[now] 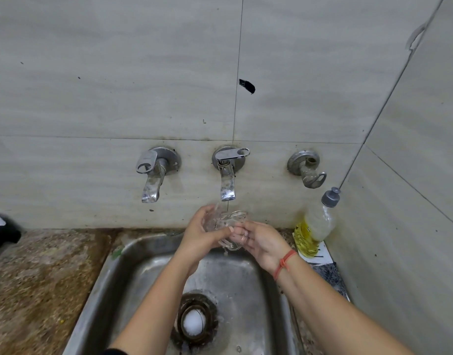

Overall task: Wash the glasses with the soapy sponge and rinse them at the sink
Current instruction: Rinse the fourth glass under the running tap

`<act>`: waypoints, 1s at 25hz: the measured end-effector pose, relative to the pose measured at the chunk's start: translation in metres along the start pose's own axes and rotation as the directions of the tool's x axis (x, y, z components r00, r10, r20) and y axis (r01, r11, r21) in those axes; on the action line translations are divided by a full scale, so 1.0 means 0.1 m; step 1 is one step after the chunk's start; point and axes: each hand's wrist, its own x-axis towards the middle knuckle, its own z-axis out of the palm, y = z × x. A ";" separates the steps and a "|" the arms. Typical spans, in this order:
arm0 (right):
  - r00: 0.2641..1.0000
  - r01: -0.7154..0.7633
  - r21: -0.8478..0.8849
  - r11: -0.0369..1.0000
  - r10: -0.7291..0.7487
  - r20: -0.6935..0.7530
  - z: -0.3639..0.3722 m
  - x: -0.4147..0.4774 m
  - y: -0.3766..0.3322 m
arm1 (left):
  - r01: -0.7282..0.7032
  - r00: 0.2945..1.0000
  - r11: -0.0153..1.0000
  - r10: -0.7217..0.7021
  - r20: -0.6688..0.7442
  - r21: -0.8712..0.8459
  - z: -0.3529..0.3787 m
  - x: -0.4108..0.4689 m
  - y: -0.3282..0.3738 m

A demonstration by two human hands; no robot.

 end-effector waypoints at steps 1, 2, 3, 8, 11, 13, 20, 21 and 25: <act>1.000 -0.010 -0.034 0.999 0.010 -0.005 0.00 0.02 -0.01 | -0.015 1.000 0.999 0.014 0.024 0.031 -0.02 0.00 0.01; 1.000 -0.012 -0.057 0.998 0.012 0.000 0.02 0.01 -0.02 | -0.010 0.999 0.999 0.009 0.038 0.031 -0.05 -0.01 -0.01; 1.000 -0.004 -0.087 0.996 0.005 0.010 0.03 0.01 -0.02 | 0.015 0.999 1.000 -0.014 0.039 -0.017 -0.07 -0.03 -0.01; 0.987 0.119 -0.334 0.935 -0.075 0.140 0.30 -0.01 -0.02 | 0.221 0.973 0.854 -0.225 0.047 -0.470 -0.23 -0.09 -0.17; 0.976 0.103 -0.473 0.875 0.002 0.216 0.49 0.03 -0.08 | 0.271 0.950 0.726 -0.308 0.054 -0.633 -0.35 -0.13 -0.25; 0.963 0.084 -0.542 0.836 0.073 0.261 0.59 0.03 -0.18 | 0.269 0.943 0.689 -0.330 0.040 -0.673 -0.42 -0.15 -0.29; 0.954 0.096 -0.692 0.715 0.133 0.270 0.75 0.06 -0.36 | 0.271 0.940 0.656 -0.339 0.046 -0.704 -0.52 -0.17 -0.26; 0.952 0.125 -0.695 0.708 0.112 0.286 0.75 0.07 -0.37 | 0.272 0.941 0.657 -0.336 0.051 -0.703 -0.53 -0.17 -0.26; 0.978 0.138 -0.611 0.779 -0.010 0.209 0.78 0.08 -0.31 | 0.260 0.947 0.653 -0.317 0.055 -0.711 -0.51 -0.17 -0.28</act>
